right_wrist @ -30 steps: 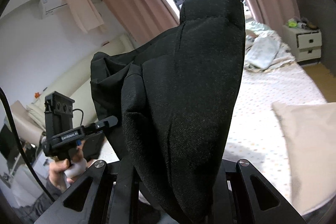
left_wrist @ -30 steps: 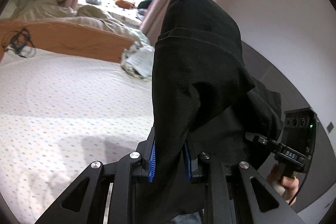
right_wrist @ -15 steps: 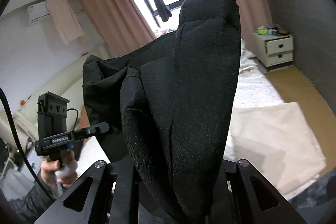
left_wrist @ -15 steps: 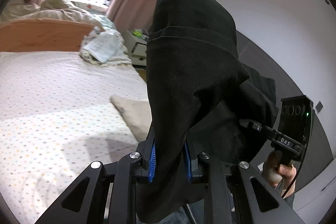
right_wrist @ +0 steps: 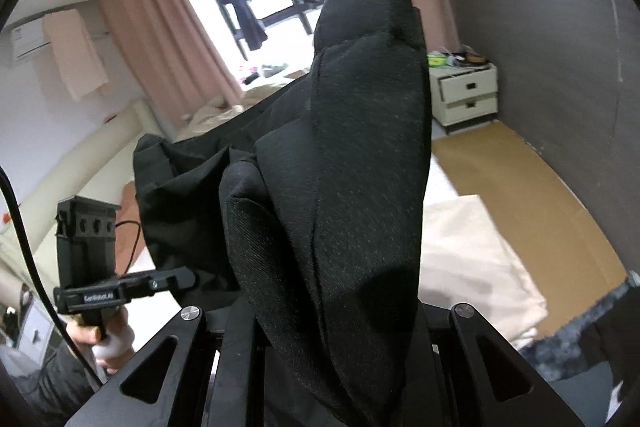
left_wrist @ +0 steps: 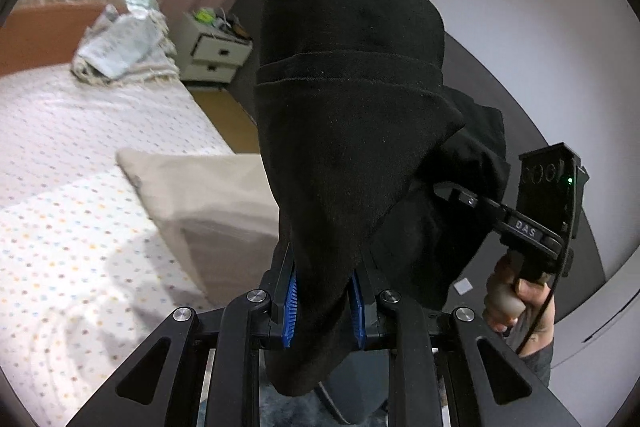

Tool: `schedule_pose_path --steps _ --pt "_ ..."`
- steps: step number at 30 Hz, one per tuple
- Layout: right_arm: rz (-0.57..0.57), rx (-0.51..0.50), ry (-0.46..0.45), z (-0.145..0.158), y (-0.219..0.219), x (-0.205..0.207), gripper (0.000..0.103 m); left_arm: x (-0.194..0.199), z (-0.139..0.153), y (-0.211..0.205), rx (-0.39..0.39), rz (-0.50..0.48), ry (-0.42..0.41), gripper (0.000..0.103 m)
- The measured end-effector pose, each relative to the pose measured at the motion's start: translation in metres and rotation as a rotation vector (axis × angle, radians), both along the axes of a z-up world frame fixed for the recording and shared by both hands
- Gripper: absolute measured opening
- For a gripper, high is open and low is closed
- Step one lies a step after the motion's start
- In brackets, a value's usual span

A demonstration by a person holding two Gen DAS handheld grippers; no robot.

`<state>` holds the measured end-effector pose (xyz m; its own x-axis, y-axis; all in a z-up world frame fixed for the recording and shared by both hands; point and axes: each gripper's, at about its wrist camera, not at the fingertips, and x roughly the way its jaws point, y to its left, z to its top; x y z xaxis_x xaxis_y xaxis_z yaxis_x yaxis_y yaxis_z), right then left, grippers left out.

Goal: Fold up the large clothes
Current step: 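Lift the folded shirt with both tools and carry it toward the beige stack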

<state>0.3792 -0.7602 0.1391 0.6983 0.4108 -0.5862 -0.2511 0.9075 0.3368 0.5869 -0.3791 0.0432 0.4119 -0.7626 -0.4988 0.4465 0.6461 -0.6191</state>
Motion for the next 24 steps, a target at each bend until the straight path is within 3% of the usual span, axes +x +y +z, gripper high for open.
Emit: schedule_pose_path --steps 14,24 --pt "-0.077 0.007 0.12 -0.058 0.009 0.112 0.019 0.117 -0.068 0.0 -0.014 -0.015 0.127 0.023" --pt "-0.046 -0.028 0.244 -0.121 0.02 0.212 0.017 0.199 -0.145 0.027 0.005 0.021 0.249 0.023"
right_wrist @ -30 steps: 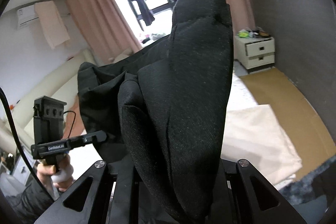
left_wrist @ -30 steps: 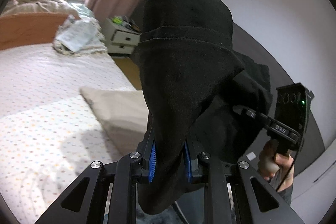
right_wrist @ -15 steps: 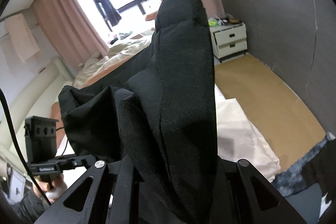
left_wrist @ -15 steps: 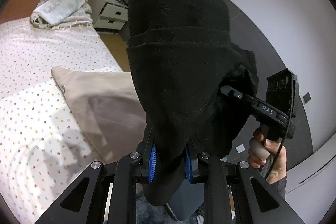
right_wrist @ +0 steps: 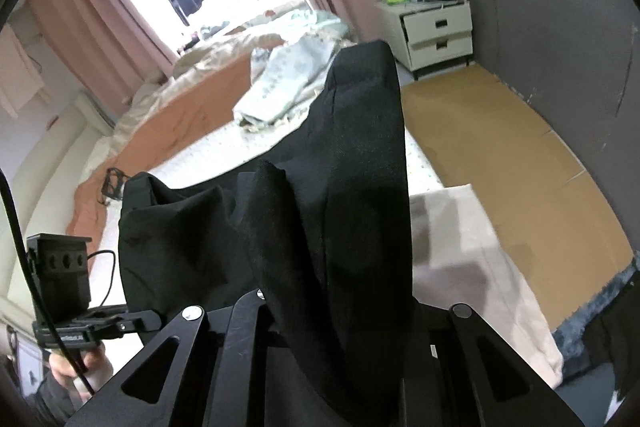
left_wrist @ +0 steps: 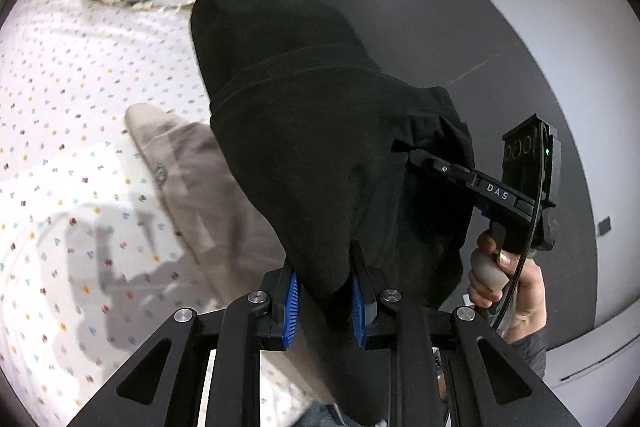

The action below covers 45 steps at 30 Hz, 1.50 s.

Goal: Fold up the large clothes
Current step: 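Lift the folded shirt with both tools and carry it toward the beige stack, then lower the folded shirt onto the beige cloth stack with both tools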

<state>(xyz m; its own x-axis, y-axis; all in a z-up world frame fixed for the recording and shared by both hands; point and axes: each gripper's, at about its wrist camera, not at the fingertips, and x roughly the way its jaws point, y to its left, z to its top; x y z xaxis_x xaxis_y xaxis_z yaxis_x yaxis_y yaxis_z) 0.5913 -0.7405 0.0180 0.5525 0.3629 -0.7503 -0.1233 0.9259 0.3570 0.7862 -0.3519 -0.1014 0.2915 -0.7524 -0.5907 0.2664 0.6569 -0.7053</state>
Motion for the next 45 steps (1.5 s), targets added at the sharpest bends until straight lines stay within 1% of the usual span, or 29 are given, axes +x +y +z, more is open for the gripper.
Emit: schedule_pose_path --steps 3,5,7,9,10,11,13,14,15,16,17,19,21,25,26,28,30,35,36,38,40,41,42,43,44,45 --pt "-0.004 -0.01 0.05 -0.034 -0.005 0.022 0.016 0.02 -0.026 0.002 0.014 0.005 0.036 0.023" --pt "-0.019 -0.024 0.074 -0.046 -0.009 0.034 0.016 0.033 -0.042 0.0 0.026 0.001 0.053 0.023" --pt "-0.063 -0.051 0.107 -0.065 -0.014 0.044 0.016 0.046 -0.056 -0.002 0.029 0.0 0.078 0.024" --pt "-0.125 -0.039 0.149 -0.082 -0.026 0.048 0.018 0.051 -0.065 -0.003 0.018 -0.007 0.089 0.025" --pt "-0.152 -0.037 0.164 -0.084 -0.026 0.056 0.02 0.056 -0.07 -0.005 0.023 -0.012 0.092 0.03" --pt "-0.183 -0.056 0.175 -0.085 -0.031 0.054 0.024 0.058 -0.073 -0.009 0.031 -0.012 0.092 0.032" --pt "-0.252 -0.117 0.196 -0.091 -0.041 0.05 0.042 0.058 -0.073 -0.01 0.066 -0.004 0.086 0.05" --pt "-0.273 -0.126 0.21 -0.092 -0.045 0.048 0.046 0.057 -0.073 -0.015 0.079 -0.004 0.085 0.055" --pt "-0.3 -0.122 0.229 -0.092 -0.052 0.043 0.052 0.057 -0.074 -0.013 0.091 -0.006 0.089 0.061" --pt "-0.314 -0.115 0.236 -0.092 -0.059 0.038 0.056 0.059 -0.075 -0.01 0.087 -0.006 0.092 0.062" --pt "-0.337 -0.111 0.233 -0.088 -0.066 0.029 0.058 0.059 -0.072 -0.008 0.082 -0.002 0.093 0.062" --pt "-0.365 -0.121 0.195 -0.071 -0.077 0.006 0.064 0.064 -0.07 0.007 0.062 0.031 0.087 0.062" --pt "-0.385 -0.122 0.156 -0.057 -0.085 -0.015 0.067 0.062 -0.066 0.019 0.061 0.06 0.073 0.062" --pt "-0.461 -0.078 0.084 -0.03 -0.106 -0.08 0.071 0.053 -0.056 0.032 0.074 0.078 0.043 0.062" --pt "-0.471 -0.062 0.076 -0.031 -0.109 -0.093 0.071 0.043 -0.052 0.036 0.07 0.076 0.039 0.062" --pt "-0.503 -0.023 0.071 -0.034 -0.116 -0.122 0.071 0.043 -0.055 0.034 0.066 0.059 0.049 0.062" --pt "-0.534 0.009 0.085 -0.046 -0.123 -0.144 0.071 0.042 -0.058 0.034 0.088 0.06 0.051 0.062" --pt "-0.595 0.079 0.107 -0.082 -0.132 -0.171 0.072 0.047 -0.065 0.023 0.089 0.039 0.044 0.062" --pt "-0.604 0.099 0.106 -0.087 -0.134 -0.177 0.072 0.049 -0.066 0.021 0.09 0.036 0.039 0.062" --pt "-0.633 0.173 0.095 -0.101 -0.138 -0.19 0.072 0.045 -0.067 0.019 0.096 0.025 0.03 0.062" --pt "-0.65 0.21 0.092 -0.114 -0.139 -0.195 0.071 0.044 -0.069 0.015 0.1 0.011 0.026 0.062" --pt "-0.648 0.22 0.092 -0.118 -0.139 -0.194 0.07 0.051 -0.074 0.011 0.099 0.007 0.025 0.062" --pt "-0.643 0.234 0.091 -0.122 -0.138 -0.192 0.064 0.051 -0.074 0.01 0.097 0.004 0.025 0.062" --pt "-0.633 0.255 0.094 -0.127 -0.137 -0.188 0.055 0.052 -0.075 0.01 0.094 0.005 0.023 0.062" --pt "-0.621 0.282 0.096 -0.131 -0.137 -0.182 0.05 0.053 -0.074 0.008 0.09 0.004 0.023 0.062" --pt "-0.616 0.299 0.101 -0.135 -0.137 -0.176 0.039 0.057 -0.077 0.004 0.085 0.002 0.022 0.062"
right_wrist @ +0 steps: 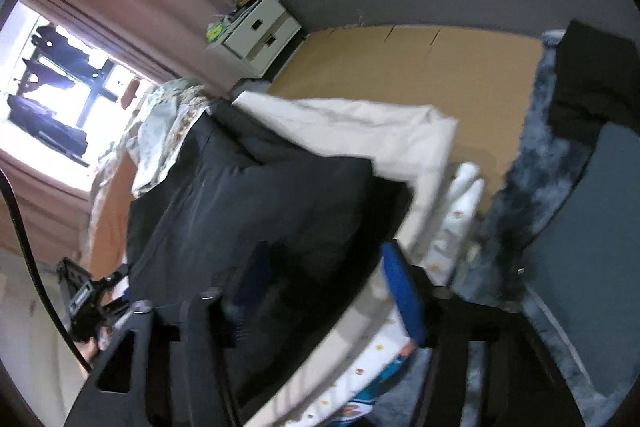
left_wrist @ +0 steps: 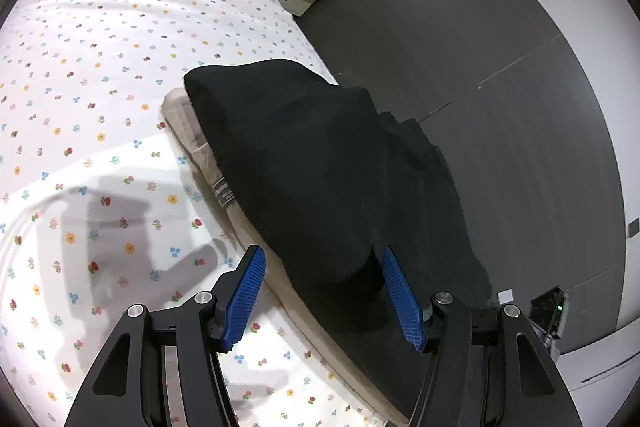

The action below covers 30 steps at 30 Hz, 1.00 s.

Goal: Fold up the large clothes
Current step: 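Lower the folded shirt onto the beige cloth stack with both tools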

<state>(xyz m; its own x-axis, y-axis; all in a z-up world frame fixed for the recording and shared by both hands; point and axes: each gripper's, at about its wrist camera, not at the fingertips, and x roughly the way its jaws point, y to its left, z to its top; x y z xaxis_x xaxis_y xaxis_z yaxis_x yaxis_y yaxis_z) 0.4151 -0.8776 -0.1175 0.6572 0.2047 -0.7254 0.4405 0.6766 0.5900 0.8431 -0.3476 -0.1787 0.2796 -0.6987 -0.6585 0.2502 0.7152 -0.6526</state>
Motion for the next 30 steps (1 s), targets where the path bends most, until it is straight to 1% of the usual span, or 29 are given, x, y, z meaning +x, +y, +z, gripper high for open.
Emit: schedule_pose_path --steps 2,3,4,7,9,11,13,15,16,17,18,19,20,23,25,27,29,30 --pt "-0.024 0.011 0.01 -0.006 -0.002 0.006 0.022 0.002 -0.001 -0.004 0.005 0.002 0.003 0.062" --pt "-0.037 0.011 0.008 -0.007 -0.003 0.008 0.009 0.002 -0.001 -0.005 0.004 0.002 0.001 0.062" --pt "-0.051 -0.002 -0.001 -0.004 -0.004 0.008 0.006 0.003 0.0 -0.007 0.002 0.001 -0.003 0.062" --pt "-0.095 -0.081 -0.031 0.007 -0.006 0.006 0.005 0.005 -0.001 -0.016 0.004 -0.008 -0.013 0.062" --pt "-0.124 -0.073 -0.012 0.002 -0.009 0.006 0.005 0.004 0.0 -0.02 0.006 -0.014 -0.021 0.062" --pt "-0.139 -0.069 0.017 -0.009 -0.012 0.01 0.005 0.003 0.001 -0.023 0.01 -0.013 -0.026 0.062" --pt "-0.146 -0.051 0.028 -0.017 -0.013 0.012 0.005 0.002 0.001 -0.025 0.013 -0.013 -0.031 0.058" --pt "-0.154 -0.002 0.027 -0.022 -0.015 0.009 0.009 0.001 0.0 -0.027 0.021 -0.017 -0.031 0.055" --pt "-0.161 0.023 0.017 -0.023 -0.016 0.007 0.019 0.002 -0.001 -0.027 0.021 -0.017 -0.031 0.055" --pt "-0.17 0.056 0.009 -0.024 -0.018 0.002 0.026 0.003 -0.001 -0.026 0.019 -0.018 -0.032 0.054" --pt "-0.175 0.082 -0.003 -0.025 -0.019 -0.003 0.043 0.004 -0.002 -0.026 0.018 -0.017 -0.032 0.054" --pt "-0.177 0.095 -0.014 -0.025 -0.019 -0.006 0.054 0.004 -0.002 -0.027 0.018 -0.016 -0.03 0.054" --pt "-0.175 0.107 -0.025 -0.026 -0.019 -0.009 0.056 0.004 -0.002 -0.026 0.018 -0.015 -0.03 0.054" --pt "-0.167 0.161 -0.039 -0.032 -0.02 -0.012 0.056 0.001 -0.001 -0.026 0.023 -0.011 -0.037 0.053" --pt "-0.171 0.217 -0.052 -0.042 -0.021 -0.012 0.056 0.001 -0.001 -0.027 0.027 -0.011 -0.041 0.053" --pt "-0.168 0.251 -0.066 -0.049 -0.022 -0.009 0.056 0.0 -0.001 -0.027 0.027 -0.012 -0.041 0.053" --pt "-0.167 0.279 -0.076 -0.056 -0.022 -0.005 0.06 0.0 -0.001 -0.028 0.027 -0.013 -0.042 0.053" --pt "-0.168 0.29 -0.082 -0.058 -0.021 -0.004 0.066 0.0 -0.001 -0.029 0.028 -0.014 -0.043 0.053"
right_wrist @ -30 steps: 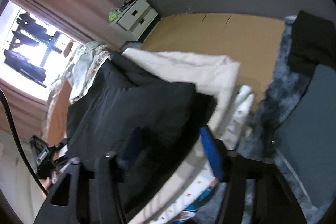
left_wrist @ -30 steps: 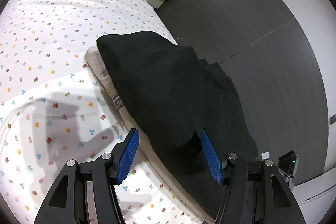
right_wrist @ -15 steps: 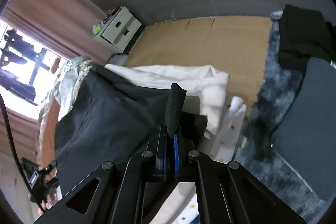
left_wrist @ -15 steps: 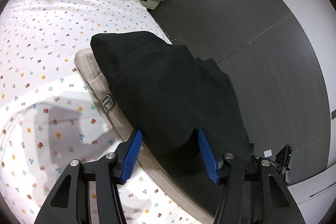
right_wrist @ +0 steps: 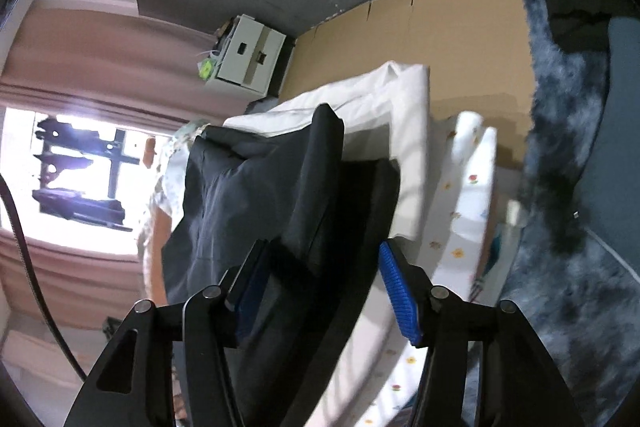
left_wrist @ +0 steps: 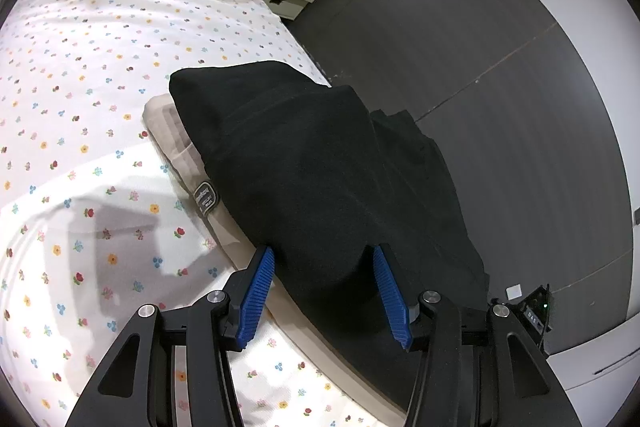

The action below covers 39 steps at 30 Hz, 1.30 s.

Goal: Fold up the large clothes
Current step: 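Lower the folded shirt onto the beige cloth stack with both tools, then open both tools and release the shirt on the stack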

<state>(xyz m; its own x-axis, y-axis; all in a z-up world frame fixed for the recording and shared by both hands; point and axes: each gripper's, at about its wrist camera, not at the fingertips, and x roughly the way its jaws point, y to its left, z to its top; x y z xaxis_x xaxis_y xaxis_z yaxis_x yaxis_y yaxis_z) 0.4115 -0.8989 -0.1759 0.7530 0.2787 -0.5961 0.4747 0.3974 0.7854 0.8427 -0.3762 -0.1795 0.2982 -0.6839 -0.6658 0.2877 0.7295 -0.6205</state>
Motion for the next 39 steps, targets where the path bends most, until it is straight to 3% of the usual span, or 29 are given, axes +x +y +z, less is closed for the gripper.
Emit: schedule_pose_path --steps 6,10,13,18,23,25,27,28,30,32,34,36,39 --pt "-0.013 0.058 -0.041 -0.012 -0.003 0.012 0.068 0.002 0.0 -0.006 0.012 -0.003 -0.011 0.053" --pt "-0.032 0.016 -0.052 -0.008 -0.007 0.009 0.019 0.002 0.002 -0.01 0.014 -0.001 -0.018 0.053" --pt "-0.06 0.007 -0.073 -0.002 -0.012 -0.001 0.012 0.001 0.002 -0.015 0.008 -0.008 -0.014 0.053" --pt "-0.099 -0.046 -0.053 0.004 -0.012 -0.015 0.011 0.0 0.001 -0.024 -0.012 -0.041 0.007 0.053" --pt "-0.092 -0.055 -0.016 0.007 -0.012 -0.014 0.012 0.0 -0.001 -0.023 -0.002 -0.045 0.031 0.053" --pt "-0.082 -0.079 0.013 0.014 -0.01 -0.013 0.021 -0.002 0.004 -0.02 0.019 -0.039 0.032 0.053" --pt "-0.062 -0.121 0.048 0.024 -0.005 -0.012 0.027 -0.007 0.019 -0.014 0.07 -0.029 -0.028 0.054" --pt "-0.045 -0.151 0.059 0.032 0.0 -0.013 0.036 -0.01 0.026 -0.01 0.082 -0.03 -0.047 0.055" --pt "-0.025 -0.191 0.053 0.046 0.008 -0.016 0.041 -0.016 0.036 -0.004 0.086 -0.031 -0.054 0.057" --pt "-0.007 -0.232 0.051 0.061 0.017 -0.023 0.043 -0.023 0.047 0.004 0.087 -0.029 -0.059 0.06" --pt "0.0 -0.251 0.051 0.074 0.024 -0.03 0.055 -0.035 0.064 0.012 0.095 -0.029 -0.091 0.067" --pt "0.002 -0.273 0.052 0.085 0.03 -0.037 0.061 -0.047 0.078 0.02 0.102 -0.022 -0.117 0.073" --pt "0.014 -0.308 0.045 0.104 0.042 -0.047 0.065 -0.064 0.097 0.036 0.099 -0.009 -0.143 0.082"
